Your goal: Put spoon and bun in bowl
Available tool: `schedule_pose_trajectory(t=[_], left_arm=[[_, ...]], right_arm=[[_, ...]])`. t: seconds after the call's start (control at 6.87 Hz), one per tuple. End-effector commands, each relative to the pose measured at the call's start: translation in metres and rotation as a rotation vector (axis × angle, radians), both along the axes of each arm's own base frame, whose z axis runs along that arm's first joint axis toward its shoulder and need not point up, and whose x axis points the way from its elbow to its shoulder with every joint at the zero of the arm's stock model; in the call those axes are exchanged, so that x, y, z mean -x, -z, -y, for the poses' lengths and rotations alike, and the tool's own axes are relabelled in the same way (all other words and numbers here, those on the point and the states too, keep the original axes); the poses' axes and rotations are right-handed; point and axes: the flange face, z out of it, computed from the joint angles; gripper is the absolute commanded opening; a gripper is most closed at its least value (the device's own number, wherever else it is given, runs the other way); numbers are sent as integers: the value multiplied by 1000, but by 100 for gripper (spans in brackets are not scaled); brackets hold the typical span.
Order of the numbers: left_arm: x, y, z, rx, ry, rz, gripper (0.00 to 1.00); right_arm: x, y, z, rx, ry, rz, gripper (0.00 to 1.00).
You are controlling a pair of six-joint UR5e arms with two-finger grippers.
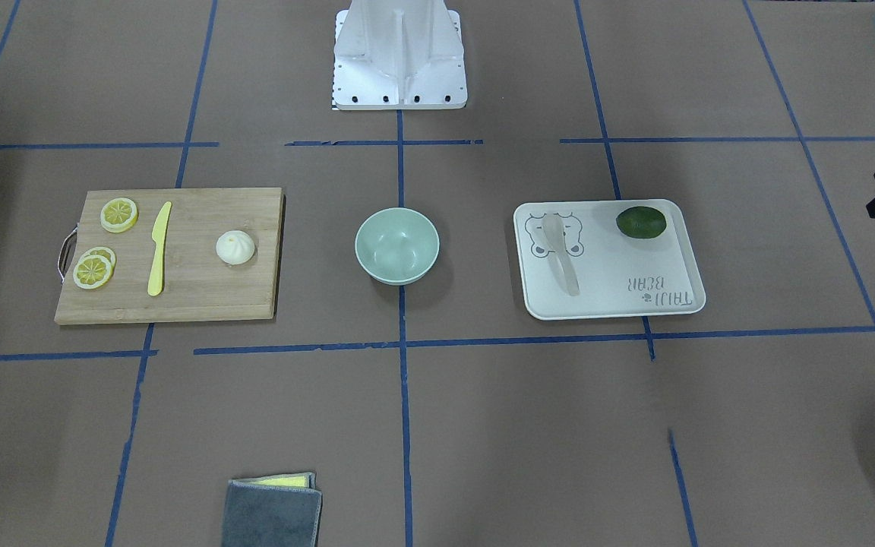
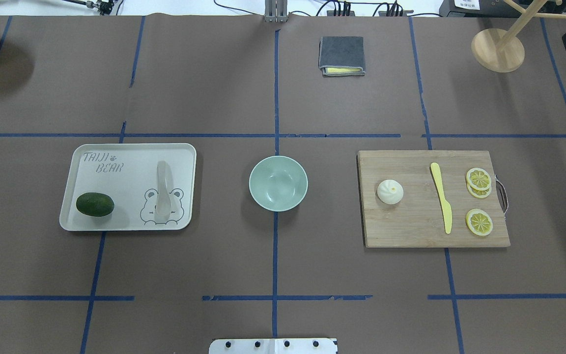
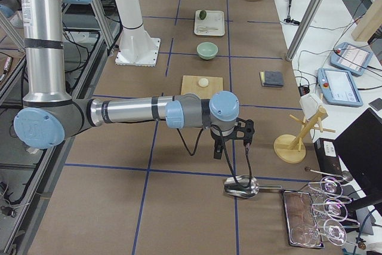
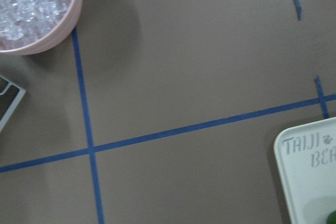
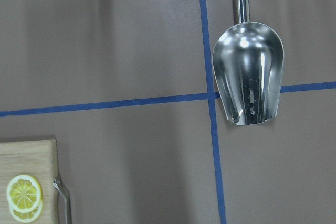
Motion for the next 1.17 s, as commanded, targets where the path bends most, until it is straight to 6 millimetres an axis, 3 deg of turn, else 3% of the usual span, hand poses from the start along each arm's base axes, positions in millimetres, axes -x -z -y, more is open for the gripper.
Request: schedule_pose_trajectory(t=[0.0,0.15,0.44,0.73,0.87,1.02], left_arm=[[-88,41,-11,41,25,-114,100],[-125,68,-6,60,58,-122,100],[-231,106,-17,115,133,-109,100],[-291,109,-35,180,164,-95,100],[-317,101,-42,182,183,-64,100],[-344,101,-46,208,195,-54,98]], right_arm=[[15,0,-2,-63,9,24,100],[27,6,1,-118,30,24,100],[73,26,14,-153,113,34,100],[123,65,37,-90,59,14,100],[144,87,34,-98,18,4,100],[180,104,27,-79,3,-3,100]])
